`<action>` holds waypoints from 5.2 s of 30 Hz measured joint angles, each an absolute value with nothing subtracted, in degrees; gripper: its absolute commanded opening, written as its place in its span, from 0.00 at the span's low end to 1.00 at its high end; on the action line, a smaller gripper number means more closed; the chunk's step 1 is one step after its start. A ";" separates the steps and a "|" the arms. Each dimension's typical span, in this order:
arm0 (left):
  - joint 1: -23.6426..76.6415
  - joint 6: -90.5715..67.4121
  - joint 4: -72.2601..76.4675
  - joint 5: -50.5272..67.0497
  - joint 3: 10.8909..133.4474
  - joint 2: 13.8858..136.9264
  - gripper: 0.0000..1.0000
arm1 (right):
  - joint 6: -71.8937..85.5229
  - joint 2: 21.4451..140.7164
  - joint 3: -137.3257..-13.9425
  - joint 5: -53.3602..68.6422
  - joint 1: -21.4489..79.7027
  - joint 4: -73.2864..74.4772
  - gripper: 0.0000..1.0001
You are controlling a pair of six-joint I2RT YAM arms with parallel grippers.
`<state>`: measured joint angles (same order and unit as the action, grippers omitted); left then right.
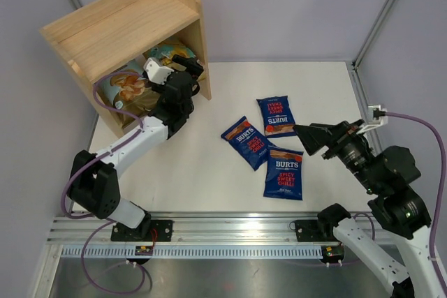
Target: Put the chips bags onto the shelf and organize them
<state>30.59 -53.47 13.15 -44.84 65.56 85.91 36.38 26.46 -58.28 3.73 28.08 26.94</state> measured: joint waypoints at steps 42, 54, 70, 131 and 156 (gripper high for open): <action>21.93 -70.57 -1.08 -32.62 62.19 75.68 0.05 | 28.82 42.54 -57.01 8.78 28.08 29.06 0.99; 21.41 -72.71 -1.48 -32.21 63.68 77.82 0.14 | 29.30 41.58 -55.94 10.04 28.08 28.10 0.99; 22.35 -69.69 -11.09 -34.81 64.79 77.82 0.60 | 29.36 40.18 -55.02 10.20 28.08 28.38 0.99; 39.31 -47.97 -12.34 -1.61 28.32 47.35 0.99 | 27.40 66.78 -40.32 10.72 27.94 16.01 0.94; 52.75 -57.67 4.58 -8.69 26.59 65.34 0.99 | 0.45 101.36 -69.65 13.65 25.43 17.98 0.86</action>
<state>52.75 -57.67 4.58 -8.69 26.59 65.34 0.45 101.36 -69.65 13.65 25.43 17.98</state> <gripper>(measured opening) 0.988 0.879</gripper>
